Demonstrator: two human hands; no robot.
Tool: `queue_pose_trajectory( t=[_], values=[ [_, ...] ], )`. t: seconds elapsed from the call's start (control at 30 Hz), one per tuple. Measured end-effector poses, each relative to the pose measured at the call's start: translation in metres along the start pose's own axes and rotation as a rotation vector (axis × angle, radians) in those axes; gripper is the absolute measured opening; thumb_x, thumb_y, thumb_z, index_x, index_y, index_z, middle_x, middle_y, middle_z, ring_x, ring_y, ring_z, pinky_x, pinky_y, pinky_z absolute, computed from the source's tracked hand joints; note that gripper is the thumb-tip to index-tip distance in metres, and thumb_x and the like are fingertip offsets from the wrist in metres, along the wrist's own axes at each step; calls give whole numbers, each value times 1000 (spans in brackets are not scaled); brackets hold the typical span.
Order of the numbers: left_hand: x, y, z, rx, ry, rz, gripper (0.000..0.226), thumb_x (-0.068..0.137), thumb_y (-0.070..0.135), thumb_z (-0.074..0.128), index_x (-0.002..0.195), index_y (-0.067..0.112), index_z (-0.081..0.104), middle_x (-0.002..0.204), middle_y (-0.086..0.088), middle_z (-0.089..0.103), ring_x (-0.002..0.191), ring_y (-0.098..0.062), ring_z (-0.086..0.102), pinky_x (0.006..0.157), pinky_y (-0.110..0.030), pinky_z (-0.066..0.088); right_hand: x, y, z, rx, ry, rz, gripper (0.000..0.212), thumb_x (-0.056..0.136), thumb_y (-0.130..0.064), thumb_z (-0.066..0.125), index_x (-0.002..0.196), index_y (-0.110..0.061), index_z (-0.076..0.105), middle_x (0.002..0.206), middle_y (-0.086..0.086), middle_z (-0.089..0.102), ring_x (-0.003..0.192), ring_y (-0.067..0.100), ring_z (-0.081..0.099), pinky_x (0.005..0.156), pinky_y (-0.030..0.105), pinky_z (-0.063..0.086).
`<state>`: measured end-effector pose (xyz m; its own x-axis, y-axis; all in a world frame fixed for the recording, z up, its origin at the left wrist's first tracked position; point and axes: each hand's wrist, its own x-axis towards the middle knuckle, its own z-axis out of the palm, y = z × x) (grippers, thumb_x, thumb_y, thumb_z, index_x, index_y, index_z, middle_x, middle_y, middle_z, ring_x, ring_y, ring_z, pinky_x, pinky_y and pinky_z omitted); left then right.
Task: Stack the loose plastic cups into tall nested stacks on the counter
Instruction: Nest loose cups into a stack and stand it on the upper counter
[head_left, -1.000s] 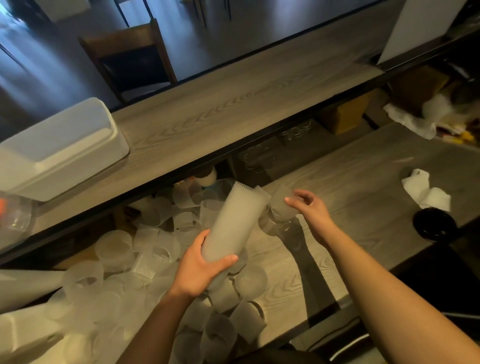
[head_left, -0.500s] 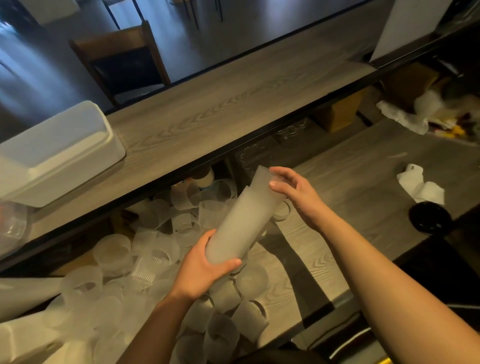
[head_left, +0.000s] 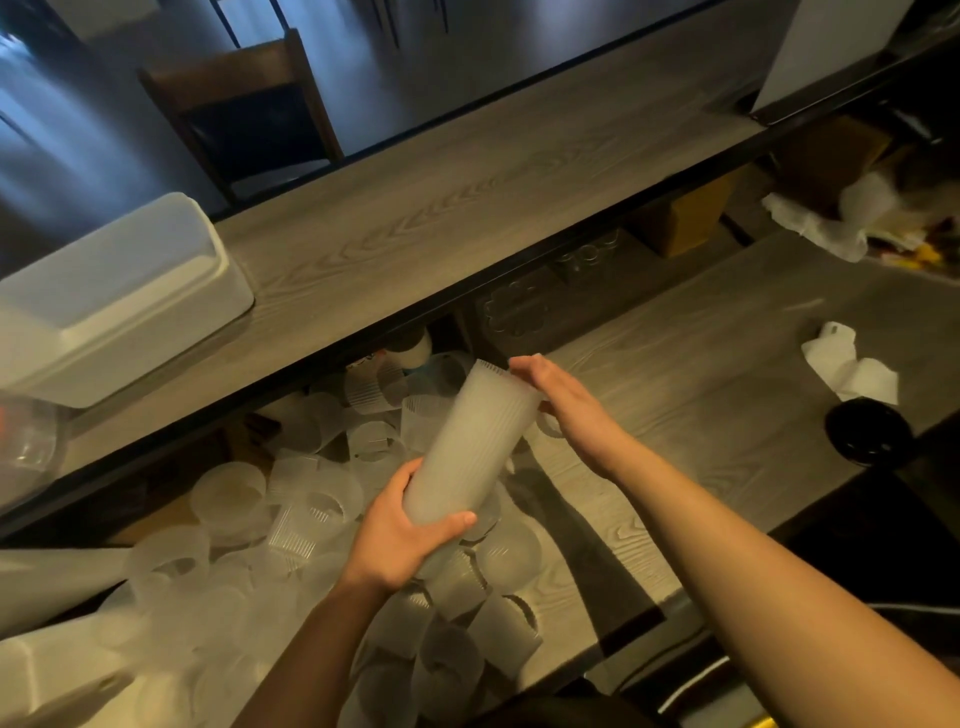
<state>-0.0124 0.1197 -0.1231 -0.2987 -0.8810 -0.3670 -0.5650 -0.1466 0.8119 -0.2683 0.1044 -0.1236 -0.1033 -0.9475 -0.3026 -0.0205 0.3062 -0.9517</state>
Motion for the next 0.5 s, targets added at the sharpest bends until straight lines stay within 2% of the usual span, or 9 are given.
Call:
queue_pose_trajectory(
  t=[0.03, 0.1, 0.13, 0.17, 0.23, 0.3, 0.4, 0.5],
  values=[
    [0, -1, 0, -13, 6, -9, 85, 54, 57, 87, 127, 36, 50, 118, 13, 60, 104, -8, 62, 82, -29, 57, 3, 4, -3, 48, 92, 19, 62, 94, -65, 40, 140, -24, 53, 137, -6, 56, 127, 11, 51, 106, 30, 41],
    [0, -2, 1, -39, 14, -26, 89, 51, 63, 84, 128, 34, 51, 118, 11, 60, 104, -10, 62, 83, -33, 58, 10, 20, -15, 78, 294, 50, 43, 100, -44, 51, 136, -20, 54, 132, -2, 58, 124, 16, 54, 97, 27, 46],
    [1, -2, 2, -51, 15, -32, 90, 51, 64, 84, 129, 33, 51, 119, 10, 60, 105, -11, 62, 83, -35, 59, 14, 33, -22, 32, 353, 65, 41, 100, -32, 57, 138, -19, 51, 135, 1, 56, 124, 18, 53, 96, 27, 48],
    [1, -2, 2, -62, 17, -36, 91, 51, 64, 84, 129, 32, 51, 119, 9, 60, 105, -12, 62, 83, -35, 59, 17, 47, -32, -39, 372, 87, 48, 96, -24, 62, 142, -19, 48, 139, 4, 52, 128, 20, 51, 100, 33, 49],
    [0, -2, 1, -67, 27, -44, 92, 50, 63, 84, 130, 31, 51, 119, 9, 60, 105, -12, 62, 81, -32, 58, 23, 75, -49, -185, 328, 153, 70, 88, -19, 71, 150, -21, 38, 149, 7, 42, 138, 25, 42, 111, 46, 43],
    [-1, -1, 0, -63, 40, -56, 93, 48, 64, 82, 129, 31, 50, 119, 10, 59, 105, -11, 61, 80, -28, 56, 28, 94, -57, -276, 242, 210, 90, 81, -19, 78, 156, -21, 27, 158, 8, 31, 145, 28, 32, 116, 53, 36],
    [-2, -5, -1, -47, 55, -85, 96, 46, 66, 81, 130, 30, 50, 119, 7, 59, 105, -13, 61, 81, -29, 56, 35, 109, -59, -353, 163, 225, 110, 74, -24, 87, 159, -20, 17, 163, 8, 23, 149, 31, 23, 119, 55, 29],
    [-6, -10, -1, -66, 52, -82, 94, 47, 65, 82, 128, 29, 51, 118, 5, 59, 105, -16, 62, 82, -32, 58, 43, 114, -56, -342, 164, 215, 113, 71, -26, 90, 159, -21, 18, 162, 6, 24, 148, 29, 26, 118, 51, 32]
  ],
)
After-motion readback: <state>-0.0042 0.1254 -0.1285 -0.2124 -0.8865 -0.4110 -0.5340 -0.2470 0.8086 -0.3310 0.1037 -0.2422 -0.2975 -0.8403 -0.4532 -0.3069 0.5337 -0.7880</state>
